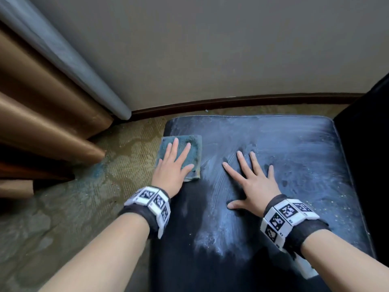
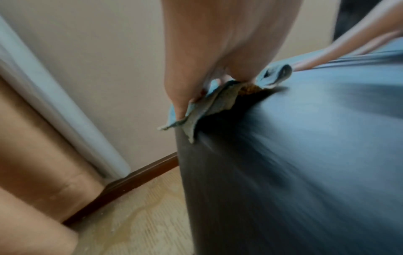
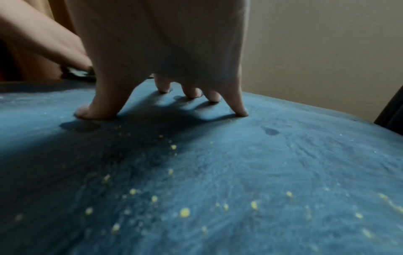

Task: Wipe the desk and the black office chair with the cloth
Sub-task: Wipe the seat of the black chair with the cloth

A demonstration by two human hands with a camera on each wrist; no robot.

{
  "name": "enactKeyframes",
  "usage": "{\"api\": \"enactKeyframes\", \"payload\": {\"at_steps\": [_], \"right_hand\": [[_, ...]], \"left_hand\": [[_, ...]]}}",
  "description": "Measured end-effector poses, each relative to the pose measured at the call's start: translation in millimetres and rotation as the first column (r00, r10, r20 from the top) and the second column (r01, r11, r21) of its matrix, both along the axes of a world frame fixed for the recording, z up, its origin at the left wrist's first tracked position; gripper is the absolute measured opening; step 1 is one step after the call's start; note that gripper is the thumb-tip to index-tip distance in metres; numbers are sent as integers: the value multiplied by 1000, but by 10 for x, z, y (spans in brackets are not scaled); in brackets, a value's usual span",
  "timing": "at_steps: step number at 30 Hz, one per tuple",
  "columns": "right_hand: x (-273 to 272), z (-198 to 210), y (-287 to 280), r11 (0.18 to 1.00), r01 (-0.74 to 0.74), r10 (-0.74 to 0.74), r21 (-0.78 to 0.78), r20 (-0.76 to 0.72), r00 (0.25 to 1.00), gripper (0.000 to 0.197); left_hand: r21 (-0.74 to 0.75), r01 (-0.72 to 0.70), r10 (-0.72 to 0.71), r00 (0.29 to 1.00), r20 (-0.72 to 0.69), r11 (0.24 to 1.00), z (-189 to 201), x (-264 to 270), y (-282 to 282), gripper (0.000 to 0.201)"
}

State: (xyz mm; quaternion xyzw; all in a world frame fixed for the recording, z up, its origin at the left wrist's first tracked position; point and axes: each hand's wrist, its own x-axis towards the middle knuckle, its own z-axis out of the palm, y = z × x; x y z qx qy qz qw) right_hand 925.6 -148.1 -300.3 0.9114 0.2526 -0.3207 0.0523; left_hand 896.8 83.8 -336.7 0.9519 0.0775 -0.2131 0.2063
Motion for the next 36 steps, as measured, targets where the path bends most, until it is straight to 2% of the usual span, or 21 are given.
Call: {"api": "enactKeyframes", "payload": {"at_steps": [3,6,9,13,16,18,20,22,24,25,28,32,34,36], "right_hand": [[1,12,2,1000,-4,4,-4,-10,1000,106],[-2,12,5,1000,-10,10,1,-16,1000,106],[-14,5,15,1000,-27,27,4,-14,1000,106],[-18,1,12,999,-44,44,7,-18,999,105],[-24,-7,-2,999,-41,41,15,-13,999,105],[-18,-9,-14,999,-41,41,19,-12,999,105],[-11,-13,-14,999,-35,35,33,-14,999,105],[-6,-14,-10,999,-35,36,40,-8,999,106],[-17,-15,-9,998,-41,42,44,-11,999,105],[-20,-19,-11,998,-46,46,50,-12,999,105],[-18,-21,-9,996,-70,71,56,-13,997,104],[-24,-32,-17,996,-72,72,62,1,997,104],[-30,-21,-22,995,-71,71,69,4,997,104],[-26,-19,-14,995,-67,66,79,5,998,105]], "left_hand": [[-62,-65,66,998,14,996,-23,82,-15,59],[-38,3,-1,999,46,999,32,-472,-236,57],[2,63,-63,998,-28,998,90,-789,-289,66],[74,73,-70,997,-44,995,110,-195,-123,61],[58,13,-11,999,-39,998,58,441,-14,60],[56,-20,22,999,-25,998,29,570,-44,59],[65,-31,30,1000,10,997,25,316,-153,59],[50,8,-11,998,62,999,68,-204,-297,59],[30,27,-29,998,51,999,130,-624,-400,62],[56,29,-30,999,24,998,121,-661,-386,65],[126,-8,11,1000,-18,992,84,-228,-254,61],[78,-79,78,997,5,994,8,643,16,60],[52,-114,113,993,22,992,-9,683,38,59],[13,-145,144,987,68,989,26,376,-67,59]]}}
